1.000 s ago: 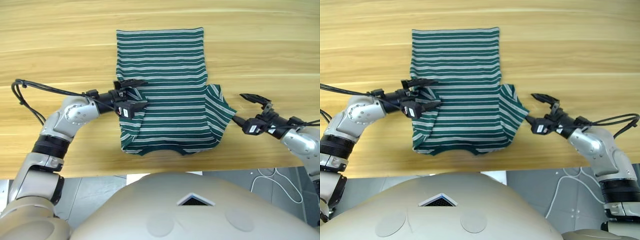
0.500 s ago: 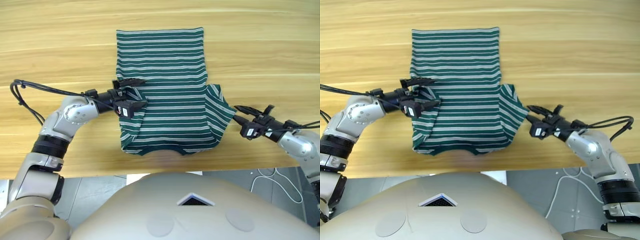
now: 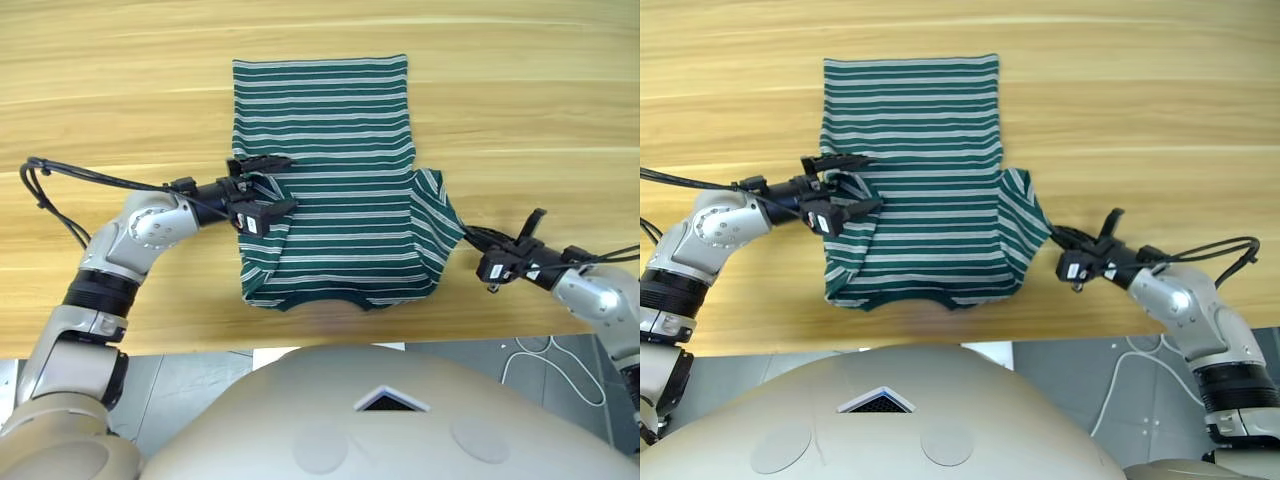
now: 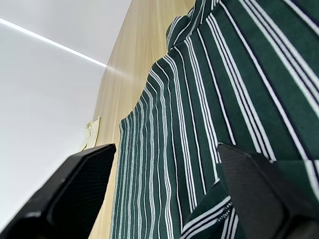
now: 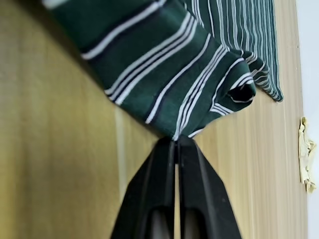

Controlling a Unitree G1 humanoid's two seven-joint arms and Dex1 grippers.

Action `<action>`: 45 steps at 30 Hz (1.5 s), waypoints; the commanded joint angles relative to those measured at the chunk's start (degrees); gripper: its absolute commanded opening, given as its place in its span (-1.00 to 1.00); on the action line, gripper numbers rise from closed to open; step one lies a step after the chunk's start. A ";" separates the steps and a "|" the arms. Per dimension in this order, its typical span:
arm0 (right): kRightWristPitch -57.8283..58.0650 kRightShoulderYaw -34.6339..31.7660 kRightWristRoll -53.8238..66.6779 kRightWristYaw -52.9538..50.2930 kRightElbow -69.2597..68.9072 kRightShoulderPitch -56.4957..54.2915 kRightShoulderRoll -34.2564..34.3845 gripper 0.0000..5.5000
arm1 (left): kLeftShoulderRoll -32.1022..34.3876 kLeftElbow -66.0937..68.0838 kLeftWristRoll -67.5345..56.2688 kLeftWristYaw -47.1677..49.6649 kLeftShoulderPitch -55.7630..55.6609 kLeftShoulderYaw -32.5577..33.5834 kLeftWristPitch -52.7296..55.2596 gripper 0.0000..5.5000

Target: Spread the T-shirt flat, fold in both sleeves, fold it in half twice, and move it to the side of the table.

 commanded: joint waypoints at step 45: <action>1.46 18.45 1.28 13.19 -0.15 -21.49 13.34 -0.90 | -1.90 1.36 -0.67 0.50 -0.72 0.57 -0.70 0.39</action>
